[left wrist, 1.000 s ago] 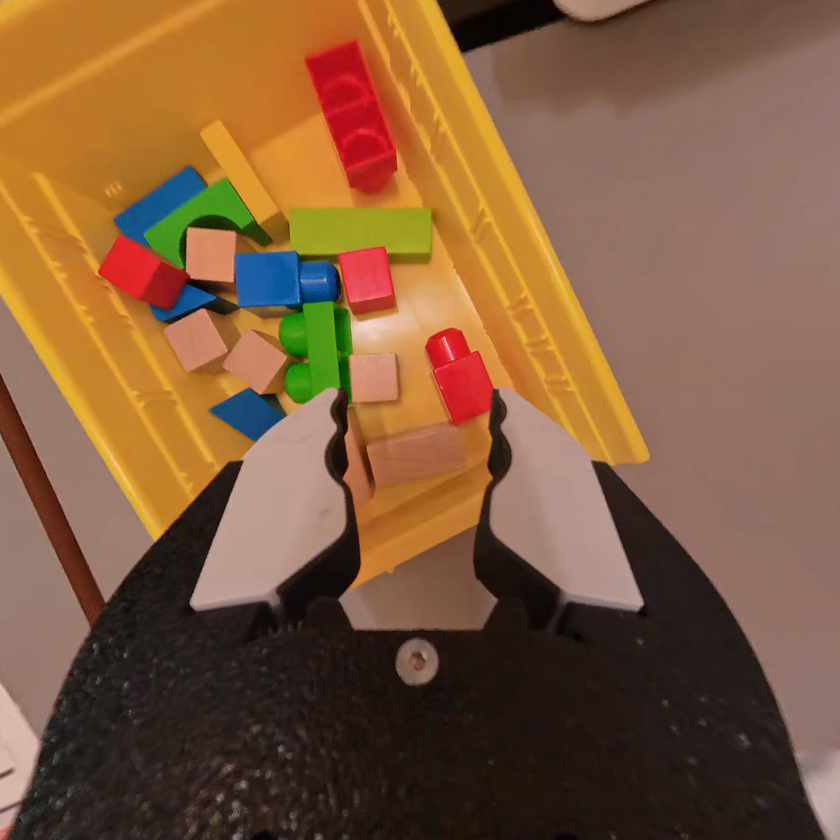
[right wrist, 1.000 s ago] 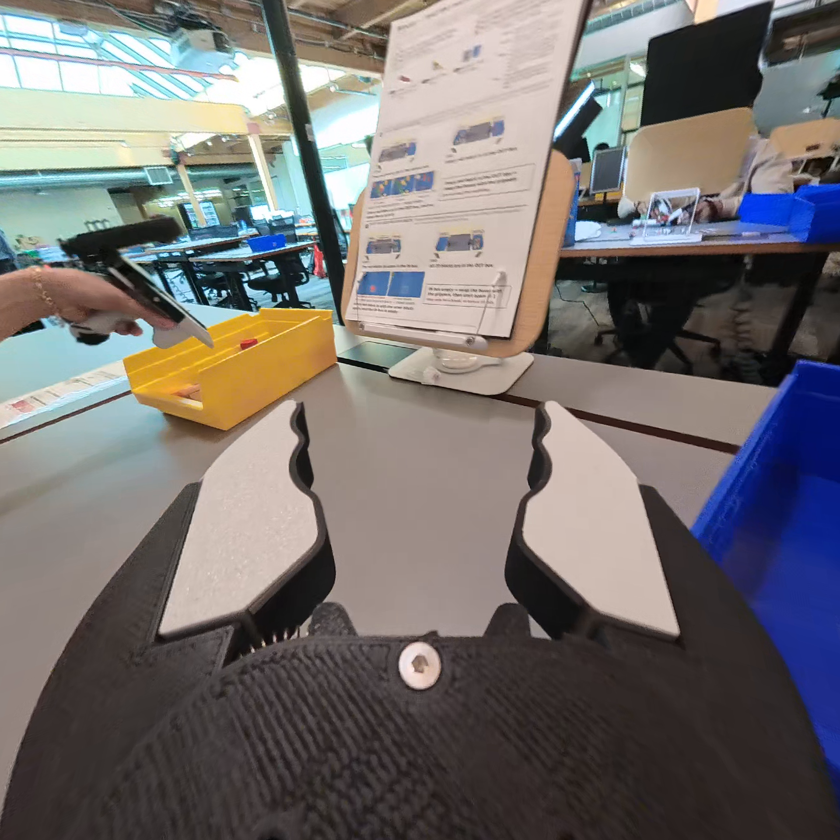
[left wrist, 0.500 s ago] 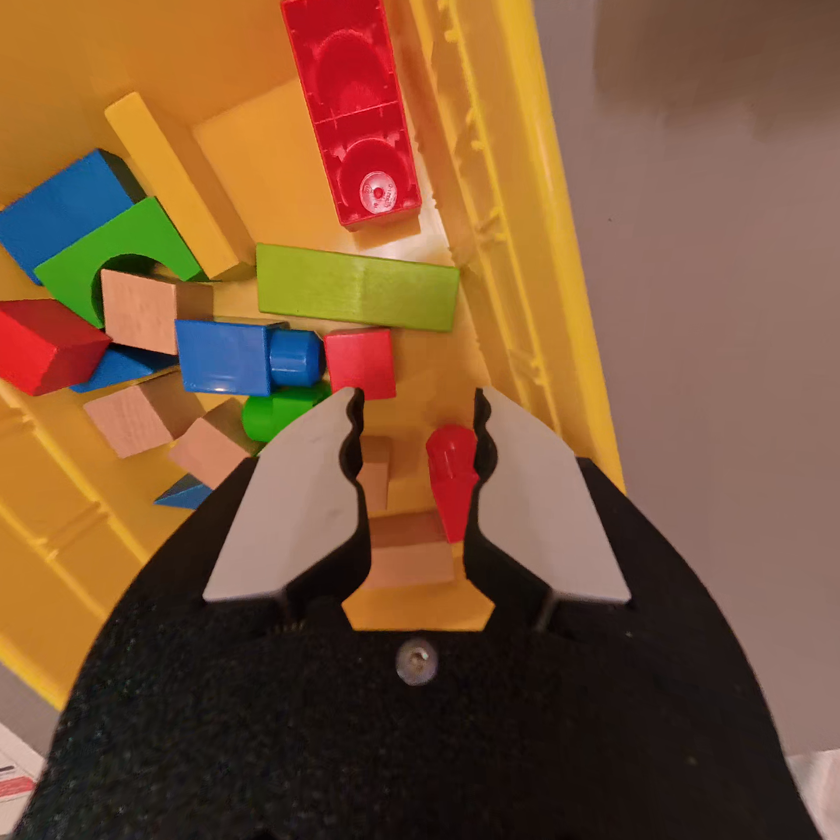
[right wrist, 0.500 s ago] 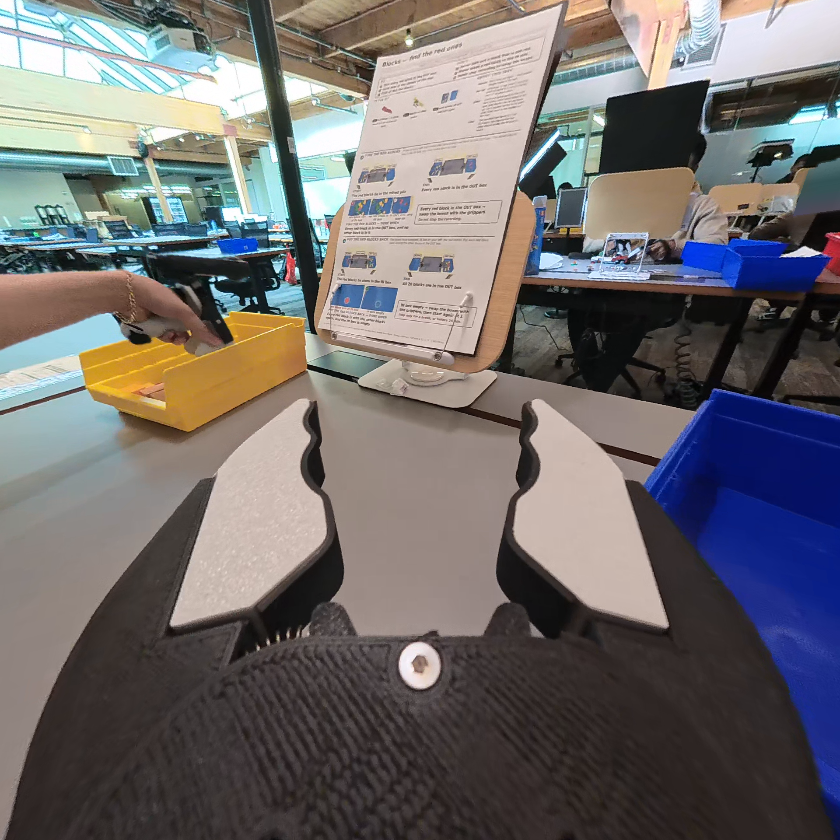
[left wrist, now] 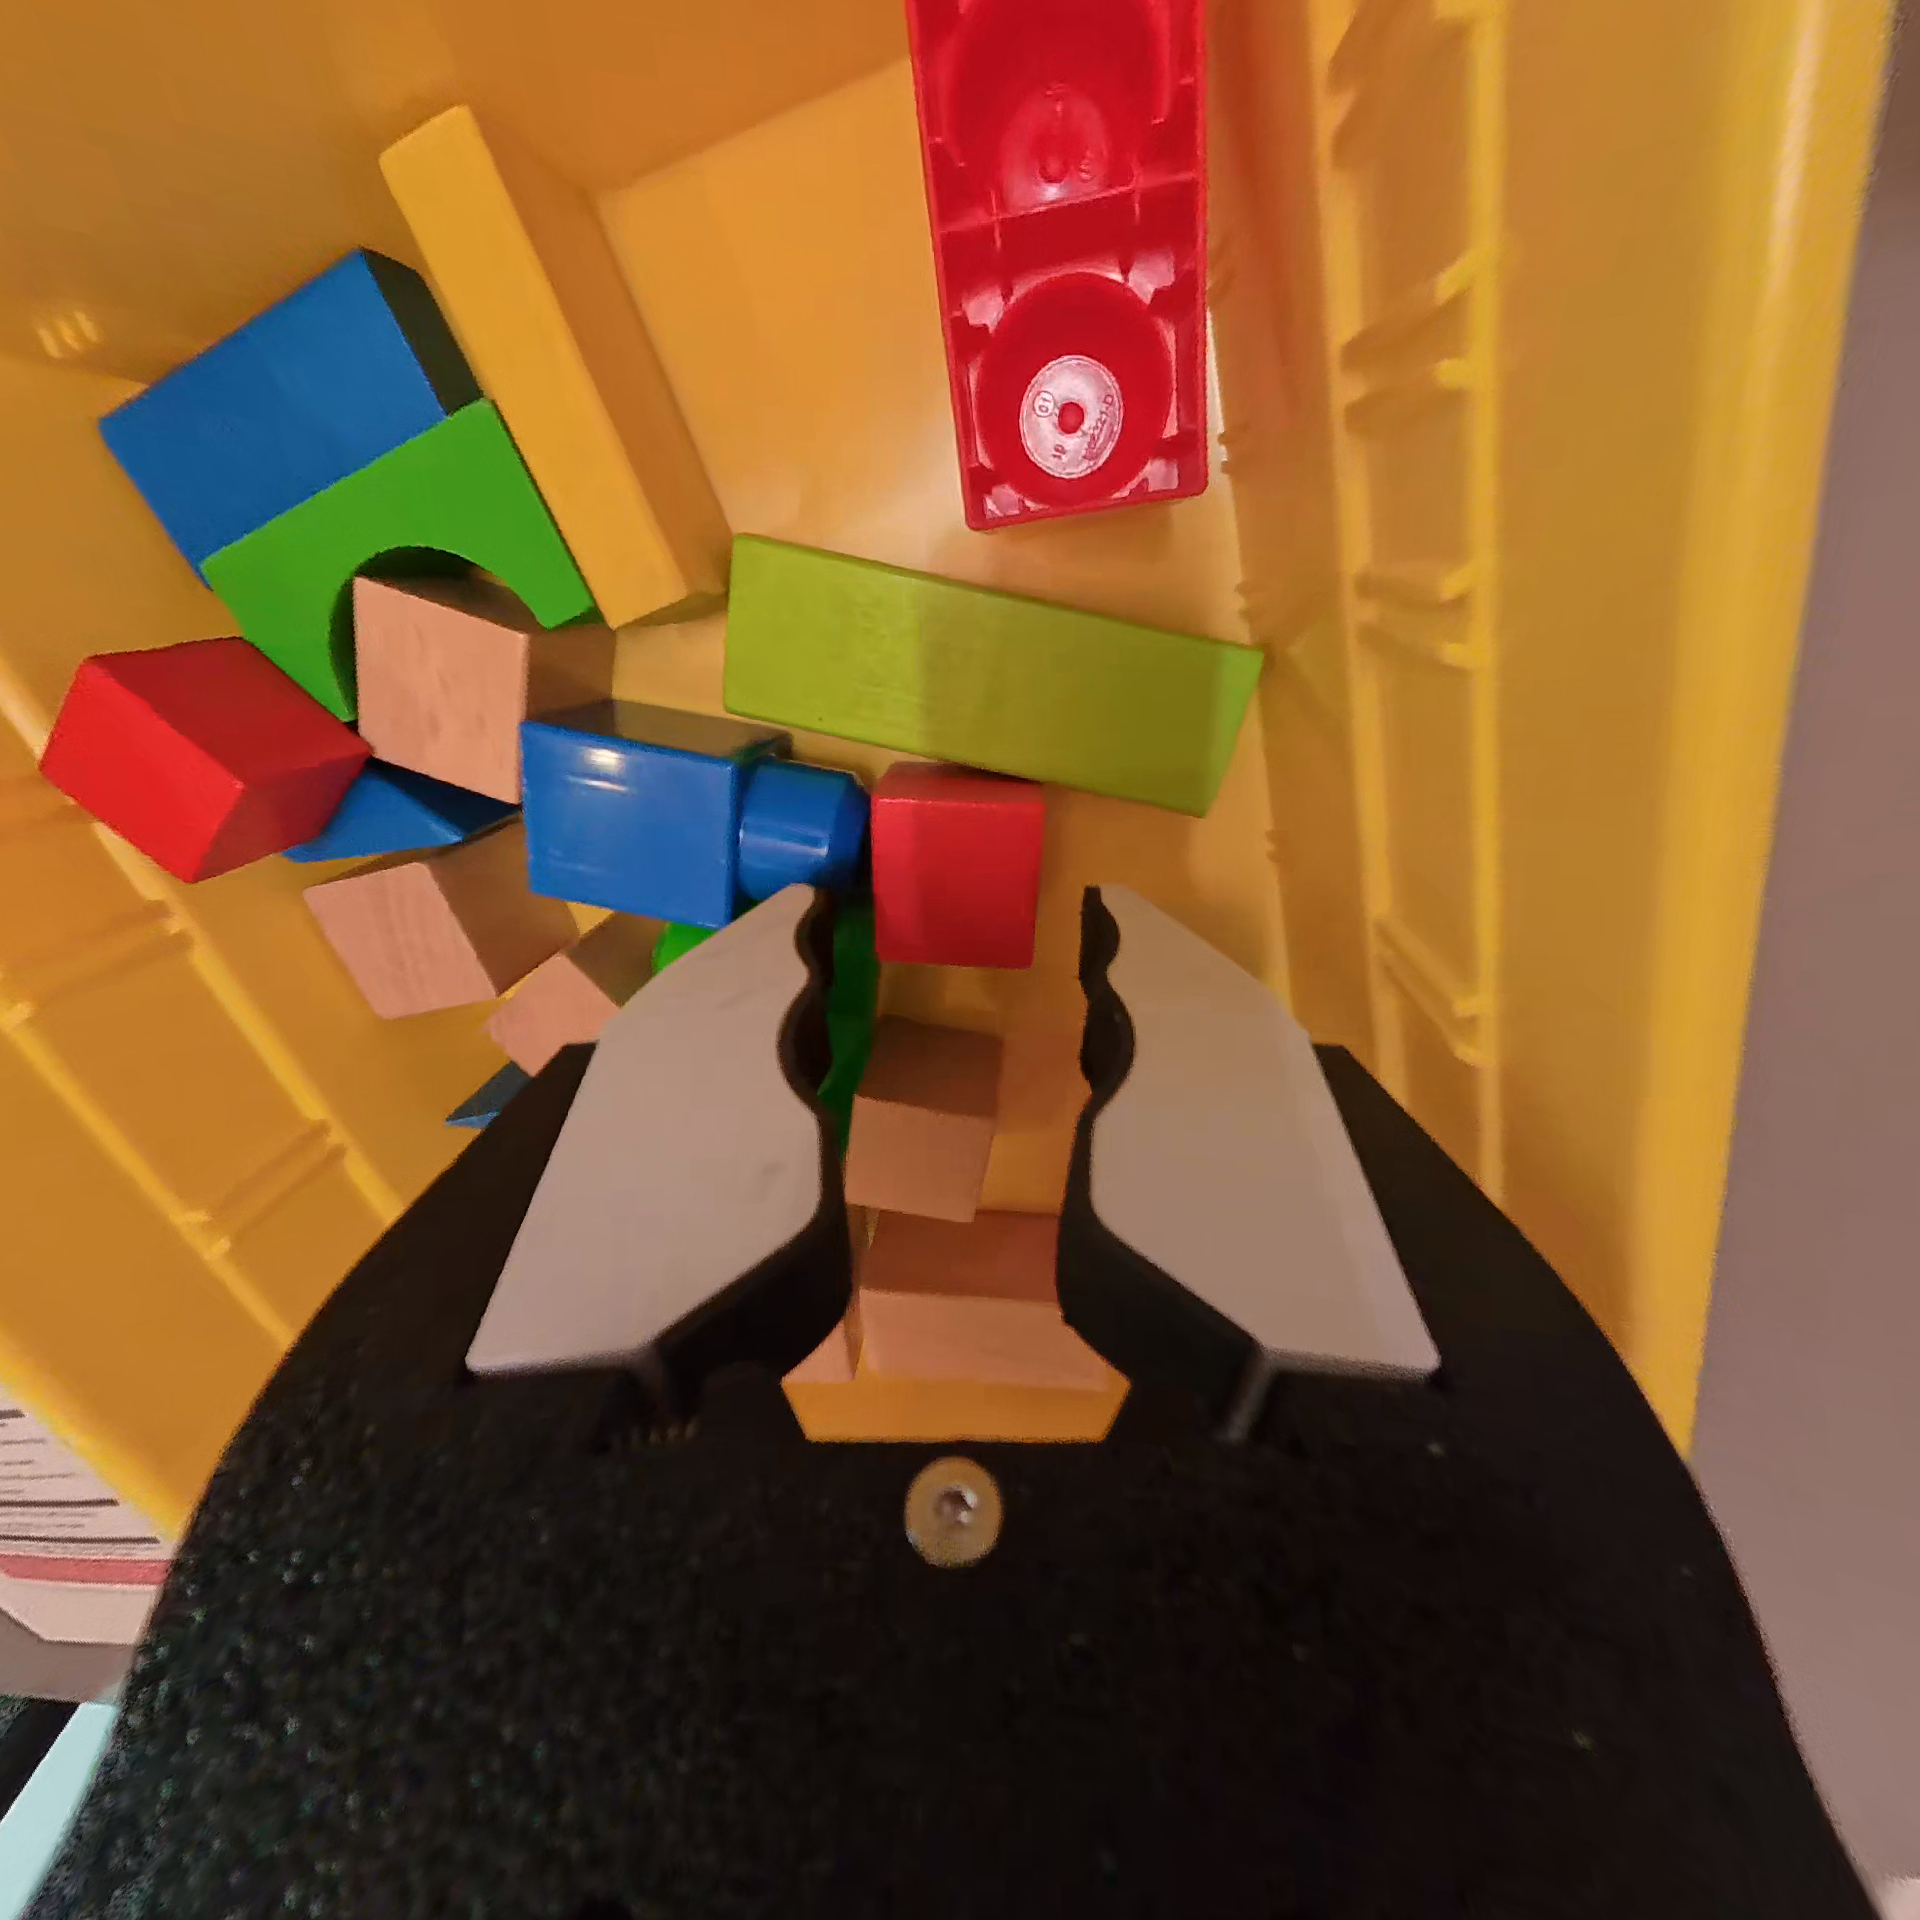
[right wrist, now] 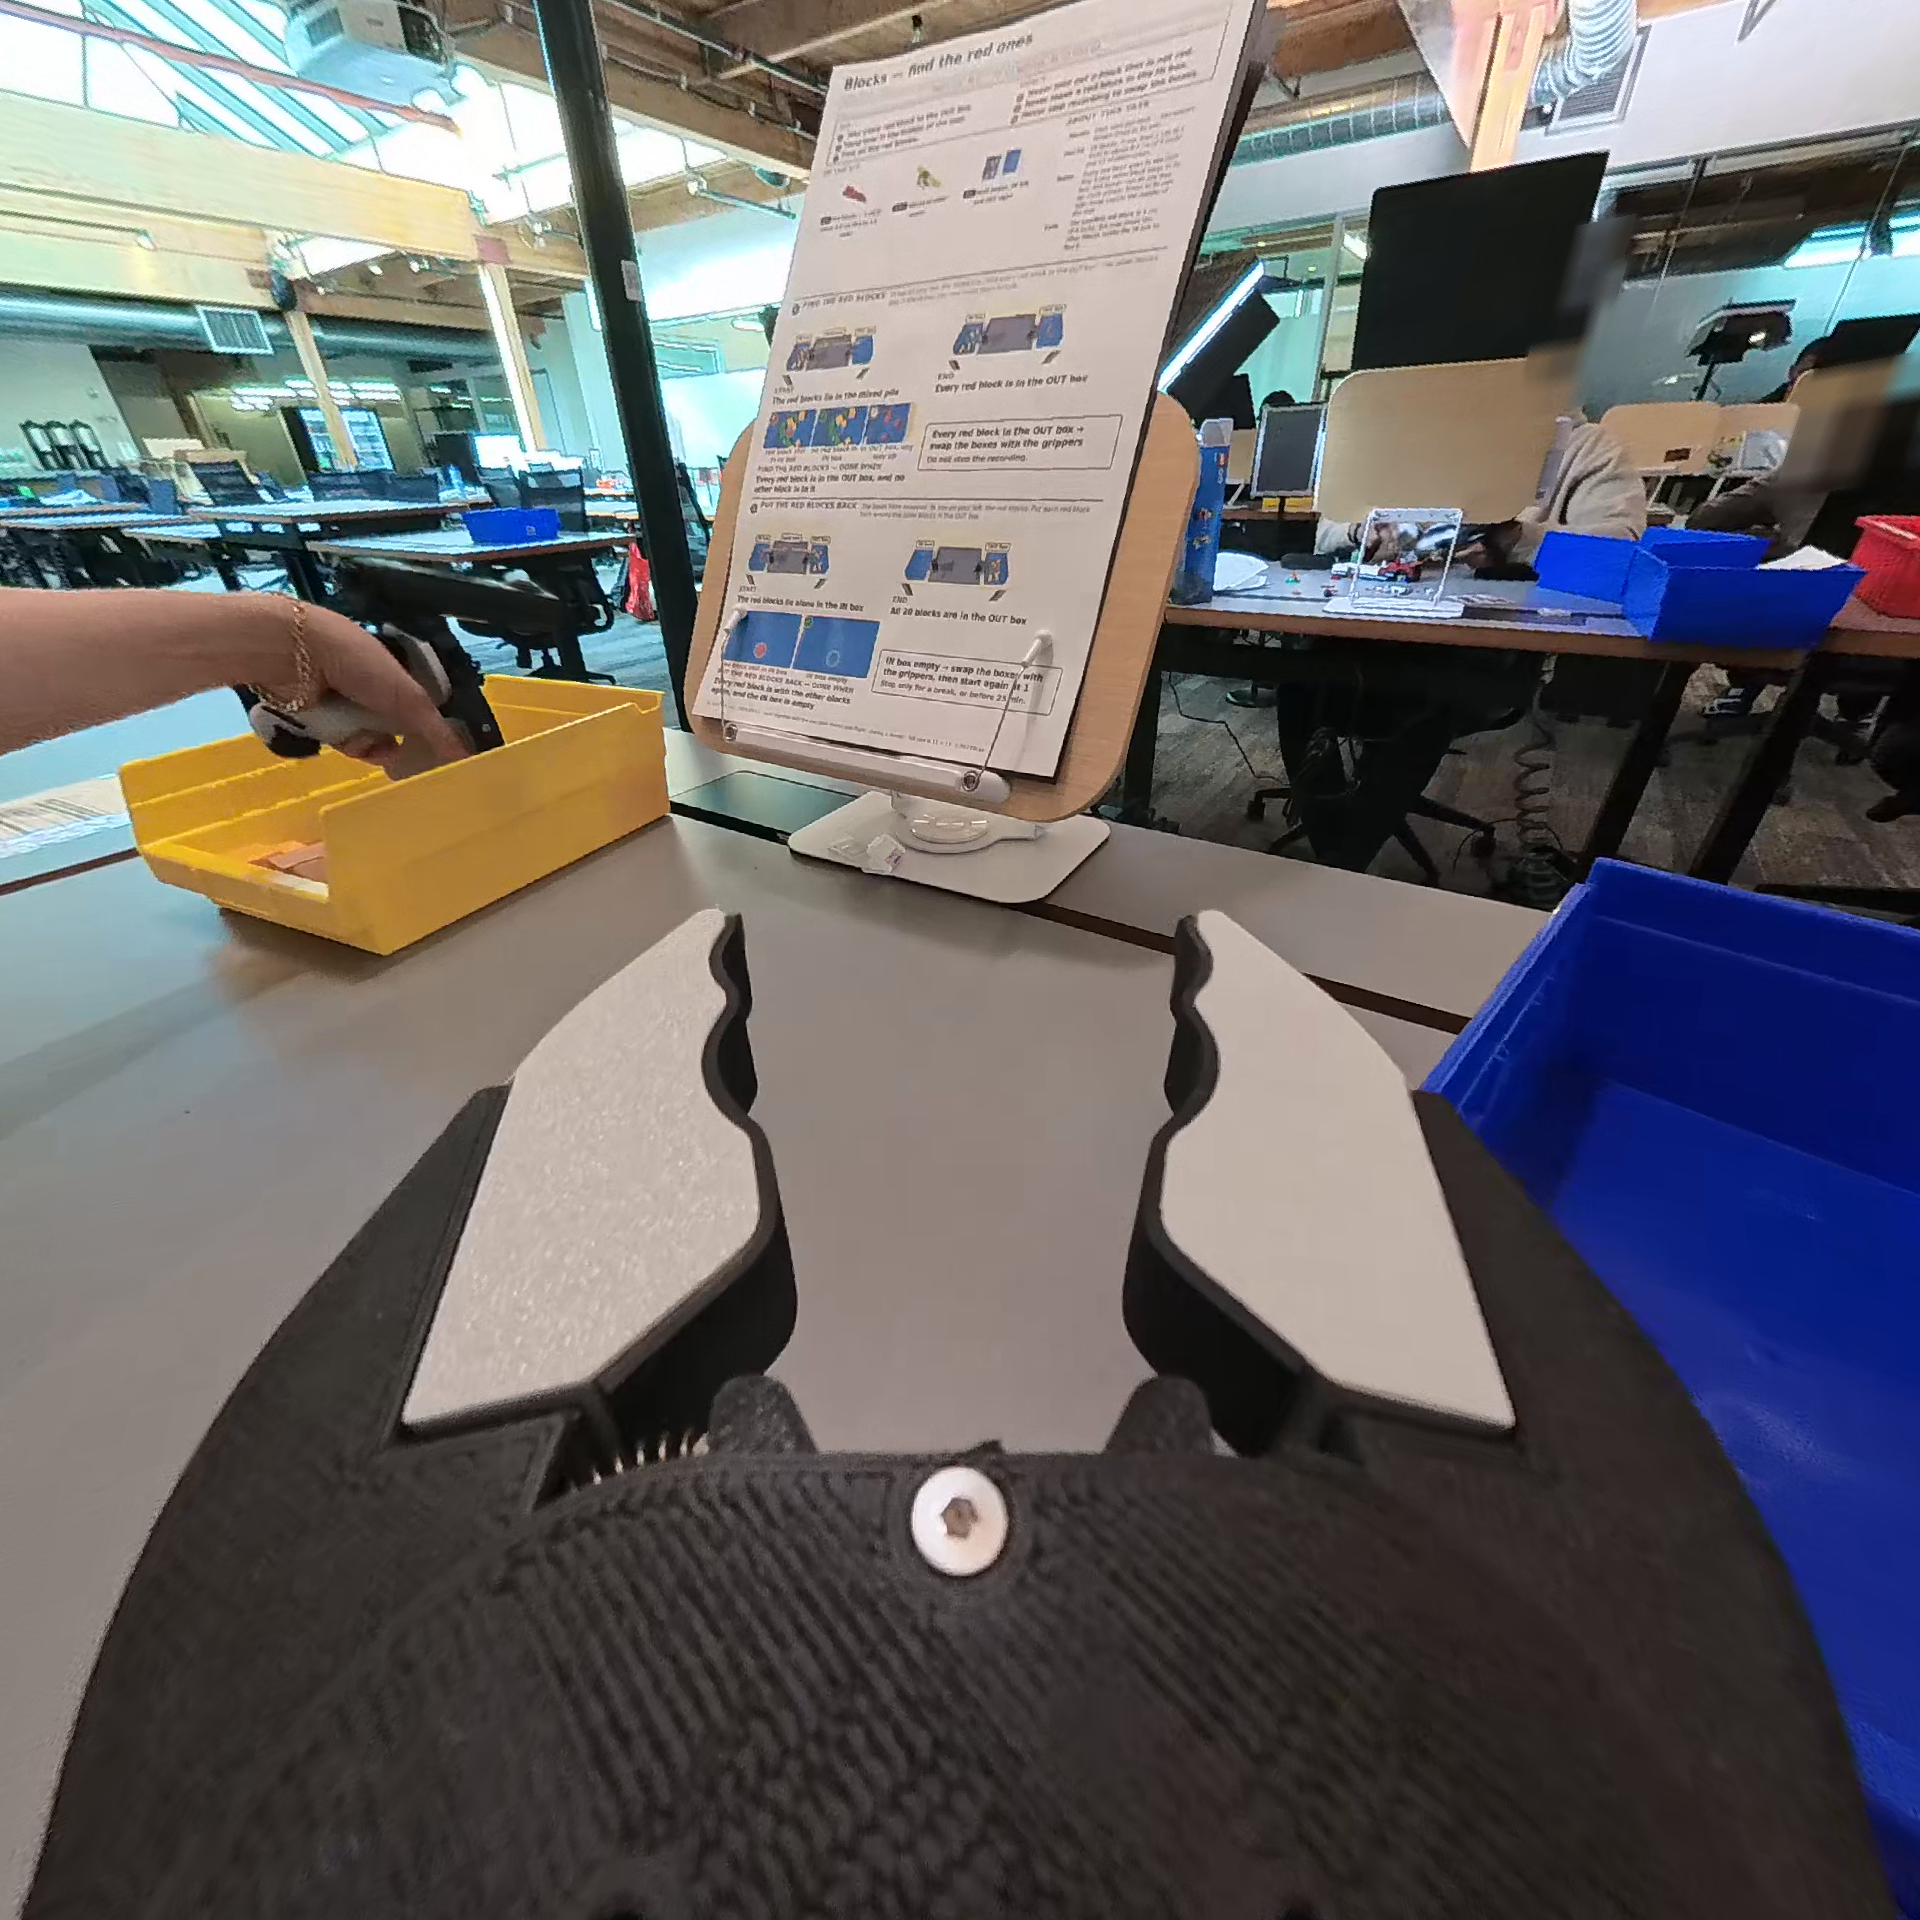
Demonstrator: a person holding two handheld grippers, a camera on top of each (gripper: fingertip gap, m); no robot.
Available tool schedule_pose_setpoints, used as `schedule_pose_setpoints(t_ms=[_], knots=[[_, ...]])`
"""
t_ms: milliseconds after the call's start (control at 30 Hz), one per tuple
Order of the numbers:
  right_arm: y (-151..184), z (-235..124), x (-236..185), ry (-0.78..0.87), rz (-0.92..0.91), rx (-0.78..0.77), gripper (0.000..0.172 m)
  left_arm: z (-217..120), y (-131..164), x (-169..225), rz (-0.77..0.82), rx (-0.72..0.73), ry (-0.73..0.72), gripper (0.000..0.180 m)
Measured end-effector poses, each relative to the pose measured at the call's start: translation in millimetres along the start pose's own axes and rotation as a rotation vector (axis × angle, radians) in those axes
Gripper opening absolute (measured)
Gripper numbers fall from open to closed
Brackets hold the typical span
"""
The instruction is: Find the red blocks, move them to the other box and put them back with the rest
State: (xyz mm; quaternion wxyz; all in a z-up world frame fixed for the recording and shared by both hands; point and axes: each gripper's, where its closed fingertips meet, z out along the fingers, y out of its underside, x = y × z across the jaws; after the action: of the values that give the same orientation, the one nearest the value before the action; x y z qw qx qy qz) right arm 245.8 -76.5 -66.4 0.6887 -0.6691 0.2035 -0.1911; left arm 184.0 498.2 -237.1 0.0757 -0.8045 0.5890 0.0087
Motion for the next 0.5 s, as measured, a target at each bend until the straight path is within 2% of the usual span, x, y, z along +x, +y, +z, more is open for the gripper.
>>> schedule_pose_setpoints(t_ms=[67, 133, 333, 433, 500], knots=[[1, 0, 1, 0.005, -0.003, -0.006, 0.078, 3, -1, 1, 0.002, 0.005, 0.004, 0.043], [1, 0, 1, 0.006, 0.001, -0.004, 0.078, 4, -4, 4, 0.004, 0.029, 0.016, 0.03], [3, 2, -3, -0.001, -0.023, -0.017, 0.078, 2, -2, 2, 0.029, 0.091, 0.034, 0.03], [7, 3, -4, 0.006, -0.057, -0.04, 0.073, -18, -5, -3, 0.04, 0.203, 0.052, 0.03], [9, 3, -3, 0.021, -0.074, -0.06, 0.069, -48, -9, -3, 0.032, 0.322, 0.105, 0.03]])
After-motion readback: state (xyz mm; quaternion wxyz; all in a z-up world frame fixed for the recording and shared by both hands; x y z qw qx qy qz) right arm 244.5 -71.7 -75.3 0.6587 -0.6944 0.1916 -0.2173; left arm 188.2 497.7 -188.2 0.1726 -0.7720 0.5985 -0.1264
